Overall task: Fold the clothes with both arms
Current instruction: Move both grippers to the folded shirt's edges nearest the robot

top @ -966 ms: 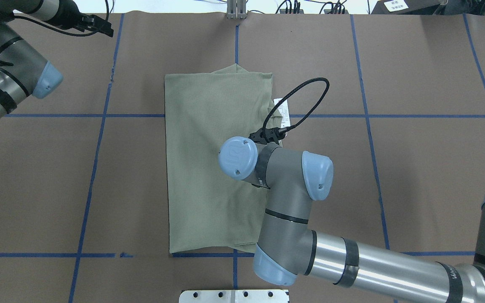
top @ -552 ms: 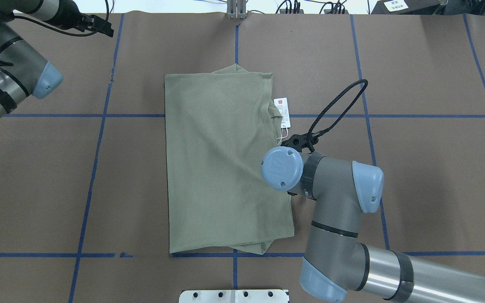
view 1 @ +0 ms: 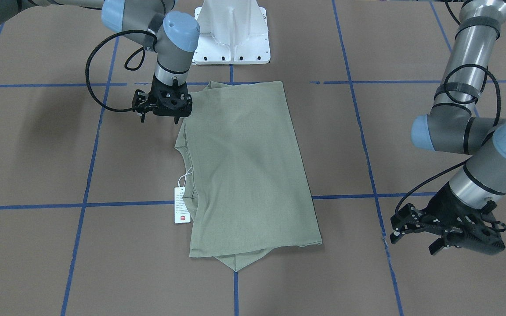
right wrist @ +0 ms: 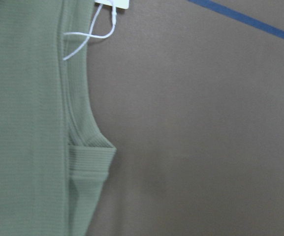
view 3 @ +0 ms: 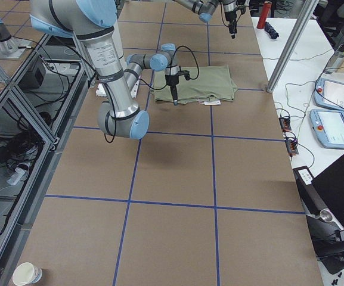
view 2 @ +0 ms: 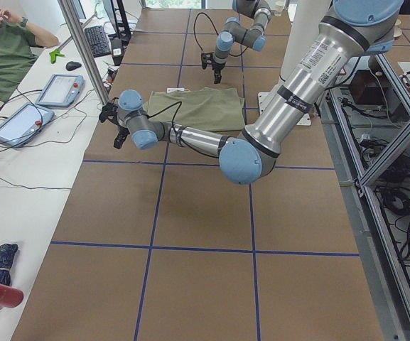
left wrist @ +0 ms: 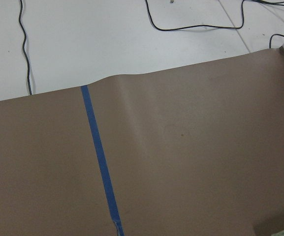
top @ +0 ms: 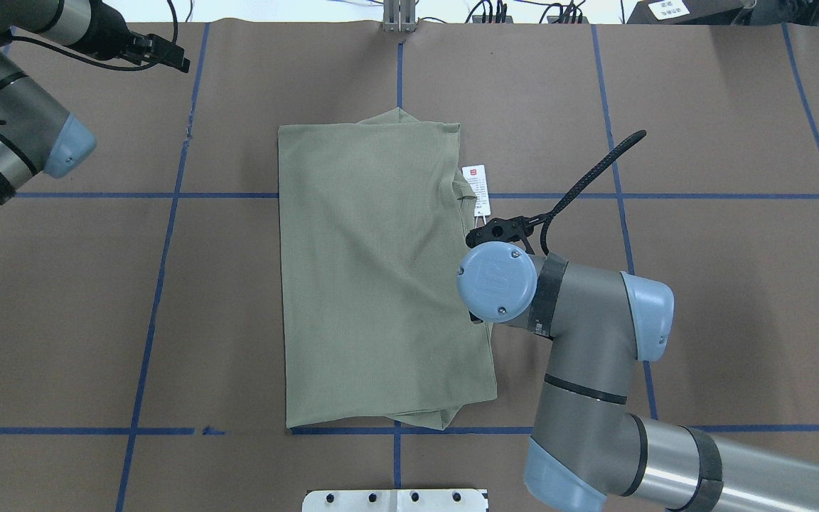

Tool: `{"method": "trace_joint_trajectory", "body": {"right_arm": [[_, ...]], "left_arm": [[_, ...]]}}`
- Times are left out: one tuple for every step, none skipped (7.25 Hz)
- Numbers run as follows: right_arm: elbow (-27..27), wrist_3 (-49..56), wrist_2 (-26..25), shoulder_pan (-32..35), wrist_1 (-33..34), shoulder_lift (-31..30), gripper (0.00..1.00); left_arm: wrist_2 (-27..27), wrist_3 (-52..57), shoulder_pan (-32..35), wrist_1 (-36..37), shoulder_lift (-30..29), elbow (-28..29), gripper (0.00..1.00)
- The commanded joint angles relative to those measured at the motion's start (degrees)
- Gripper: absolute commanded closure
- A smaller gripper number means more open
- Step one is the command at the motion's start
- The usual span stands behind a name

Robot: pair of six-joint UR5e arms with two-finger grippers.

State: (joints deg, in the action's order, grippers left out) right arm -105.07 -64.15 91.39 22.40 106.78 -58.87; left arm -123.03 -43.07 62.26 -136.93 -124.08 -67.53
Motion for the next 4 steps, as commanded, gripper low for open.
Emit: {"method": "trace_joint_trajectory", "body": {"right_arm": [[-0.7,-11.1,2.7,0.2,-18.5,-5.3,0.00],[-1.3,-15.6,3.0,0.2,-31.0,-10.6,0.00],[-2.1,-20.7,3.3,0.2,-42.0,-16.0,0.00],[-3.2,-27.9,3.3,0.2,-49.8,-20.1,0.00]], "left_arm": [[-2.0,-13.7,-3.5,0.1,8.2,-13.8,0.00],[0.5,-19.1,-7.6,0.2,13.4,-21.8,0.00],[3.4,-27.2,-12.9,0.2,18.6,-29.5,0.00],[8.7,-35.3,-19.6,0.2,23.1,-37.6,0.00]]}}
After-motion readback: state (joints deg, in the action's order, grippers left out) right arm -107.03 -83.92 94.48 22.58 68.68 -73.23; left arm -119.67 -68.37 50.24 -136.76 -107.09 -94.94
